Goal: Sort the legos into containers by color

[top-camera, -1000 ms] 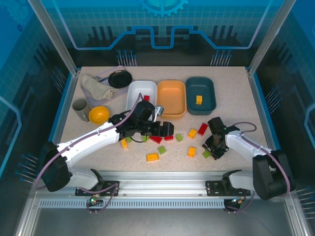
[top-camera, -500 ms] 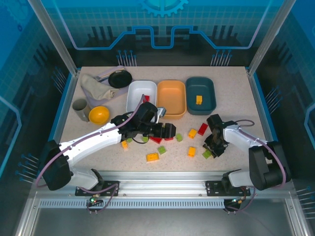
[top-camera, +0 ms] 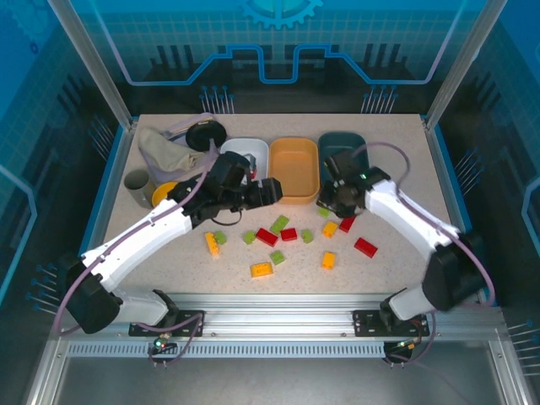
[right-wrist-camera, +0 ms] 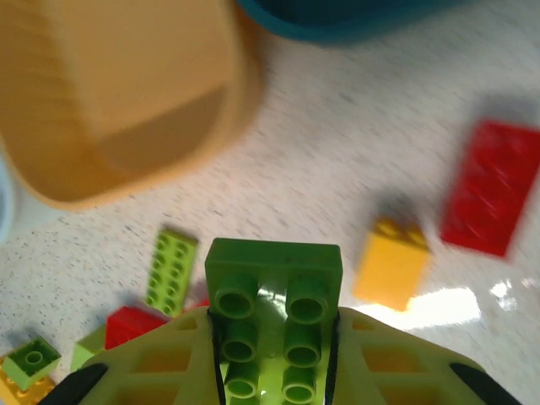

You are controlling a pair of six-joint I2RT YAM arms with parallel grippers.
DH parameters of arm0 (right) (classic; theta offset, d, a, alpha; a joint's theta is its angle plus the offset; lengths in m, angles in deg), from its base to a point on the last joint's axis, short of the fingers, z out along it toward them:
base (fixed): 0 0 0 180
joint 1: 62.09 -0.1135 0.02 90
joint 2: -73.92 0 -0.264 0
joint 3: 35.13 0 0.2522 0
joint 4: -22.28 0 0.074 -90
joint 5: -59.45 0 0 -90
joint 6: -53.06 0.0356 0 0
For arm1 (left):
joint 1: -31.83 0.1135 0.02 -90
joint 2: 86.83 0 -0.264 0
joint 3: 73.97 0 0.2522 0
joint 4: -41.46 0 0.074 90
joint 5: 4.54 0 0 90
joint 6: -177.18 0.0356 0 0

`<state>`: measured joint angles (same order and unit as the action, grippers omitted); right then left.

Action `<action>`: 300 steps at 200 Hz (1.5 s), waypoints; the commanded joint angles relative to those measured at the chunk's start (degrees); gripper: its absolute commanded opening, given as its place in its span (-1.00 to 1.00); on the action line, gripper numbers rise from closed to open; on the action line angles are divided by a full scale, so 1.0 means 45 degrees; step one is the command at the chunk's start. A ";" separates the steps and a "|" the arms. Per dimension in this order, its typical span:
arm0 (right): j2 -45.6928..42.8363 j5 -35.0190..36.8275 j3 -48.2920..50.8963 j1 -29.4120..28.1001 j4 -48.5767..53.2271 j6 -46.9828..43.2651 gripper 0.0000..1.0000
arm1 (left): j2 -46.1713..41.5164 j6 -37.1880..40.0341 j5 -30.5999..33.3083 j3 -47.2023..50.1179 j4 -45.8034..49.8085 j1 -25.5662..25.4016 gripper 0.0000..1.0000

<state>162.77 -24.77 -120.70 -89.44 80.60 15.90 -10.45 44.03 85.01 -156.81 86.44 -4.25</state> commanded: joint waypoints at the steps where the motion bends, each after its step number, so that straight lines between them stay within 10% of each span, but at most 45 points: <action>1: 0.2414 0.0008 -0.2465 -0.0277 0.0102 -0.2266 -0.45 | -0.0245 -0.0888 0.0734 -0.0352 0.1455 0.0789 0.68; 77: 1.0604 -0.0330 -1.1353 0.0067 0.3518 -0.3247 -0.37 | -0.1613 -0.2231 0.1523 0.1069 0.3975 0.2069 0.67; 150: 1.0918 -0.0859 -1.2818 0.0070 0.3879 -0.3723 0.25 | -0.3131 -0.2539 0.1765 0.2395 0.4775 0.2118 0.64; 222: 0.4322 0.0228 -0.7324 -0.0582 0.0429 -0.4644 0.21 | -0.2398 -0.3298 0.0560 0.2655 0.4355 0.2101 0.57; 300: -0.3997 -0.3199 0.3622 -0.1990 -0.4145 -0.6274 0.48 | 0.1858 -0.9326 -0.1172 0.2072 0.2326 -0.0137 0.56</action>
<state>150.75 -33.10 -111.59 -97.02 65.58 -10.13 -7.61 13.73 83.70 -145.69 100.50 -1.91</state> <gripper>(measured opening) 0.694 0.764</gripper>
